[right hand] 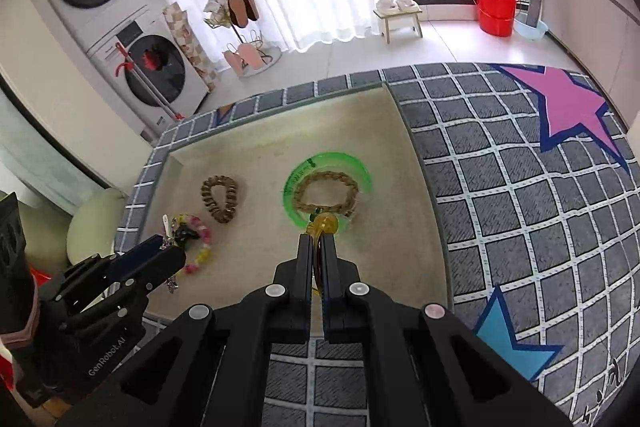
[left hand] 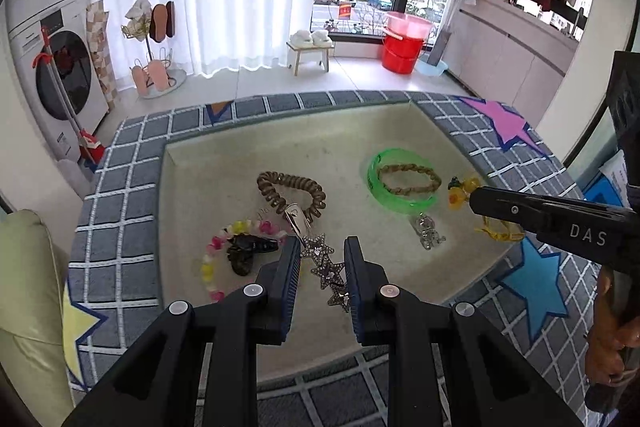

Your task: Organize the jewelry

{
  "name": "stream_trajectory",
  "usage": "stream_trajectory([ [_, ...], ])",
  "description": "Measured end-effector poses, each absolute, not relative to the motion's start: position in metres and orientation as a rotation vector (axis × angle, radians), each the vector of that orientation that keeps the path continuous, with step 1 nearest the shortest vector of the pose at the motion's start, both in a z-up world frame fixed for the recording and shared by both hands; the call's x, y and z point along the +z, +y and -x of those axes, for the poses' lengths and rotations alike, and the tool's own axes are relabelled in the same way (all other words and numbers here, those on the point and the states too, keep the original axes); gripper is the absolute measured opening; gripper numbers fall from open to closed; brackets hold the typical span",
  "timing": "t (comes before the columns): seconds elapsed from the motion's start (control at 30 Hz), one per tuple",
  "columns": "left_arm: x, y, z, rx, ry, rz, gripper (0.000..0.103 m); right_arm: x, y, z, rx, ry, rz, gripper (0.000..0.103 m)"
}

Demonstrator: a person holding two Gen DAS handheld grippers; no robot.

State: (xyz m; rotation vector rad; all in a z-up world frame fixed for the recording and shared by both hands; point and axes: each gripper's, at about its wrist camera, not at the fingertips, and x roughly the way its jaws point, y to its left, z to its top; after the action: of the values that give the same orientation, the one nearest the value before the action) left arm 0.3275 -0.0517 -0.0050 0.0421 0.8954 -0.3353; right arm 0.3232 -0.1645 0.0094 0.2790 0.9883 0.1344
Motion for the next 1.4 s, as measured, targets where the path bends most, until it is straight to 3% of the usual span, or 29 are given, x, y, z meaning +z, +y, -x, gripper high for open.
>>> stream_trajectory([
  [1.4, -0.039, -0.070, -0.337, -0.221, 0.913, -0.157, 0.037, -0.029, -0.161, -0.335, 0.080, 1.055, -0.254, 0.005],
])
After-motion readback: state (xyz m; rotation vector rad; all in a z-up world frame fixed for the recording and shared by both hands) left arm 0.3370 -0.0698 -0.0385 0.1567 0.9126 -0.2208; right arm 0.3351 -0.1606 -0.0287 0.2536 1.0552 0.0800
